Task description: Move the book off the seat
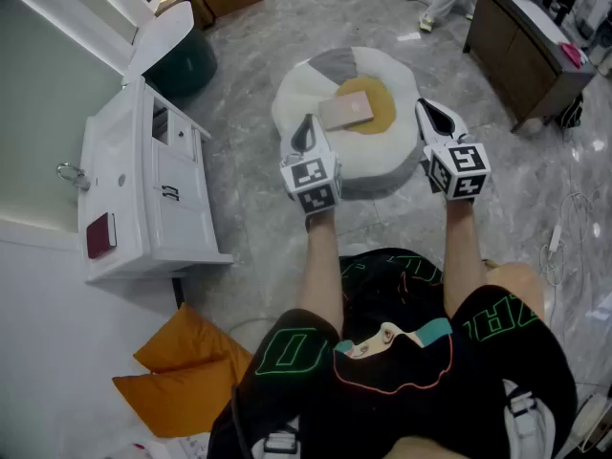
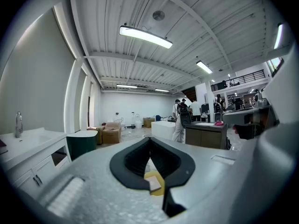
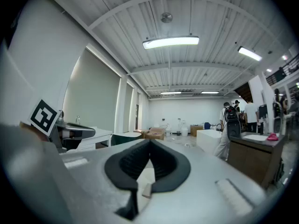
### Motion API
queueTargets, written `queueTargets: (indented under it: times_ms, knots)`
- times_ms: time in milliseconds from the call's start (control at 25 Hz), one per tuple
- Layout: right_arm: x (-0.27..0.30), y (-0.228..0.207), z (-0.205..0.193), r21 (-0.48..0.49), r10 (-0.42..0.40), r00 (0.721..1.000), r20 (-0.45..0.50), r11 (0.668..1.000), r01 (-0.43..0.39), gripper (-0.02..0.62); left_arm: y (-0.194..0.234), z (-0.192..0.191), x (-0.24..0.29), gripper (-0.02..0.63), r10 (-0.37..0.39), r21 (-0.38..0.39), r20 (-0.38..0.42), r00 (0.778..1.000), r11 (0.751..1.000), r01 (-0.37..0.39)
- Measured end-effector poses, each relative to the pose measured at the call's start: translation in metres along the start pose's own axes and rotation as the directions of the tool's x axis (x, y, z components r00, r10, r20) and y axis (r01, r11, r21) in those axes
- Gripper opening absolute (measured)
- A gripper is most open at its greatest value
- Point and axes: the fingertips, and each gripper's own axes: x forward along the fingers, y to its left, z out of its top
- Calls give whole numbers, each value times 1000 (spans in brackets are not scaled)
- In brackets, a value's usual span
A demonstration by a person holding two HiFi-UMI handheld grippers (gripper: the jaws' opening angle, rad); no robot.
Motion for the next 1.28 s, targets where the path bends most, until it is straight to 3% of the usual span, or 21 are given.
queueTargets:
  times_ms: [400, 800, 1280]
  knots:
    - [3, -18, 8, 68, -18, 999, 46, 998, 14, 2, -12, 8, 9, 11, -38, -10, 10, 999, 999, 38]
    - [31, -8, -20, 101, 25, 999, -29, 995, -22, 2, 13, -23, 21, 11, 1, -61, -68, 998, 998, -5]
    - [101, -63, -64, 131, -41, 990, -138, 990, 59, 2, 2, -64, 133, 11, -100, -112, -141, 985, 990, 84]
